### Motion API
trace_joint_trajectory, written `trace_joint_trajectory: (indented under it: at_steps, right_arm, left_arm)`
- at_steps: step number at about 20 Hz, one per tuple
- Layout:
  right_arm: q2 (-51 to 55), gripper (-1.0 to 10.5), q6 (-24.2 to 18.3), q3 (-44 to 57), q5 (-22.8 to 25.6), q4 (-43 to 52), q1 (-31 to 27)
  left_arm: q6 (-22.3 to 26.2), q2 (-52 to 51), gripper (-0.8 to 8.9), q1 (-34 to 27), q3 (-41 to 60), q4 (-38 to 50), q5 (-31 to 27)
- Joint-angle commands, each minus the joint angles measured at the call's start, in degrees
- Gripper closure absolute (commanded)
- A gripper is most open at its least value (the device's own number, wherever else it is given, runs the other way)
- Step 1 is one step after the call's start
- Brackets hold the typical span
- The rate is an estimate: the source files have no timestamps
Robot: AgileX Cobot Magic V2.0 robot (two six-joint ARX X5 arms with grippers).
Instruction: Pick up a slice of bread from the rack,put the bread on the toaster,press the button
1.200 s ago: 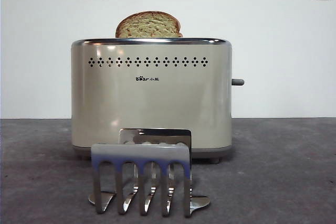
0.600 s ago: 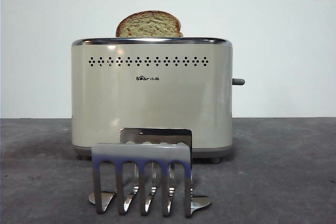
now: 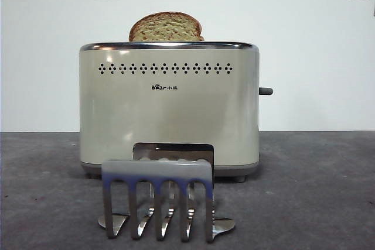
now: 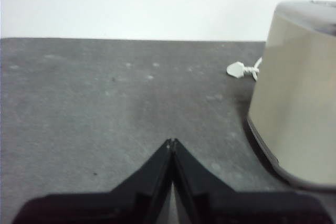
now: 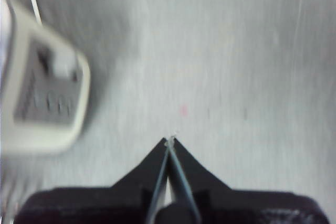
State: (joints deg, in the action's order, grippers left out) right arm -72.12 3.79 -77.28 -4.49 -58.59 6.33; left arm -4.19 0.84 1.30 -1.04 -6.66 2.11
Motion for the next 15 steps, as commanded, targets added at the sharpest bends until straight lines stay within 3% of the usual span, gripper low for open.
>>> trace_joint_trajectory:
  at_steps: [1, 5, 15]
  right_arm:
    - [-0.6, 9.5, -0.3, 0.2, 0.0, 4.7, 0.0]
    - [-0.8, 9.5, -0.3, 0.2, 0.1, 10.3, 0.0]
    - [-0.8, 9.5, -0.3, 0.2, 0.1, 12.0, 0.0]
  left_arm:
    - [-0.4, -0.6, 8.17, 1.0, 0.6, -2.1, -4.2]
    - [3.4, -0.6, 8.17, 2.8, 0.6, -3.0, -6.4]
    - [3.2, 0.6, 8.17, 2.8, 0.6, -2.5, -6.2]
